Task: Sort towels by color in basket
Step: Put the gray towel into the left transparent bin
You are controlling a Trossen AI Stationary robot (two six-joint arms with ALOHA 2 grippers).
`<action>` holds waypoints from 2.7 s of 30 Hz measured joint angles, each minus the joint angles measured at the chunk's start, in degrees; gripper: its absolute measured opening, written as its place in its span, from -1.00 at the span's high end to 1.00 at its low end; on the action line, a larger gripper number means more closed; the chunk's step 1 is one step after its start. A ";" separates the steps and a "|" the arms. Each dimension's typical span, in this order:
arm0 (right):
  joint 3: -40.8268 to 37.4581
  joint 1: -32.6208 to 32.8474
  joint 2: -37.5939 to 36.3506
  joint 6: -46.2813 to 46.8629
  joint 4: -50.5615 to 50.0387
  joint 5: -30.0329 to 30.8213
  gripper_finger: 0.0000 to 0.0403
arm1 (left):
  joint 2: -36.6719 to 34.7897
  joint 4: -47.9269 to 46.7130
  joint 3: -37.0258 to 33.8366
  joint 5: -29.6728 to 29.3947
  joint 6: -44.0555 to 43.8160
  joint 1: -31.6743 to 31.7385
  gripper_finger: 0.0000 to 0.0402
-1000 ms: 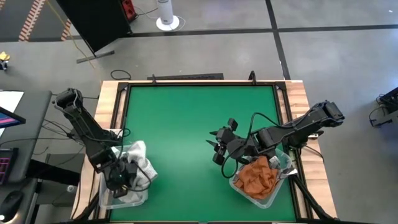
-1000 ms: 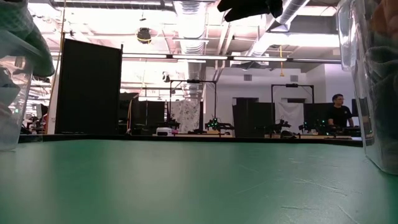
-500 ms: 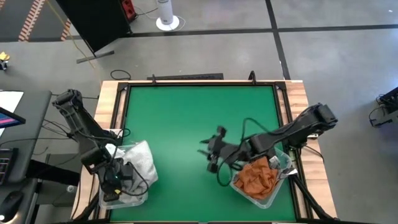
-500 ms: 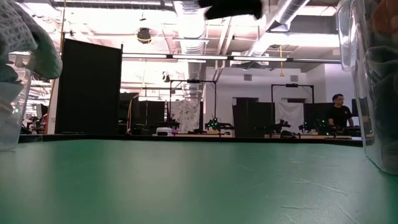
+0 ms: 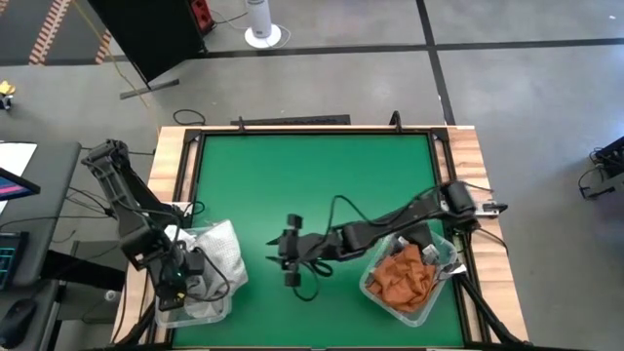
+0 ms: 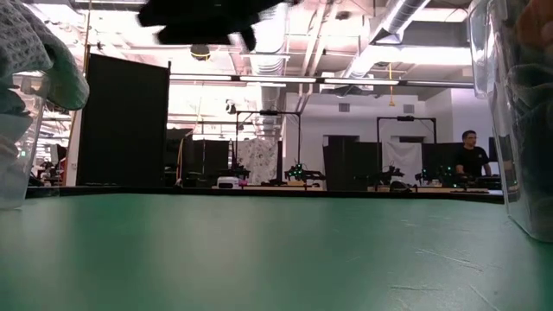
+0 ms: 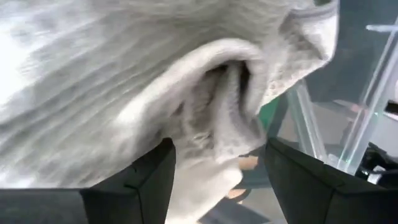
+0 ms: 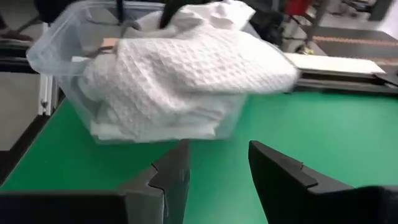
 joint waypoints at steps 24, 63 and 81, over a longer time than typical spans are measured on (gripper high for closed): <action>24.13 -1.13 21.06 -4.39 -3.47 -12.85 0.05 | -0.11 -9.28 8.41 -15.04 0.63 -0.09 -0.17; 31.14 -5.14 20.96 -12.66 1.38 -18.89 0.65 | -1.75 1.70 10.57 -29.10 15.66 -0.13 -0.17; 31.10 -3.83 20.96 -13.57 4.06 -18.71 0.65 | 3.62 -3.68 9.04 -33.61 15.66 7.43 -0.06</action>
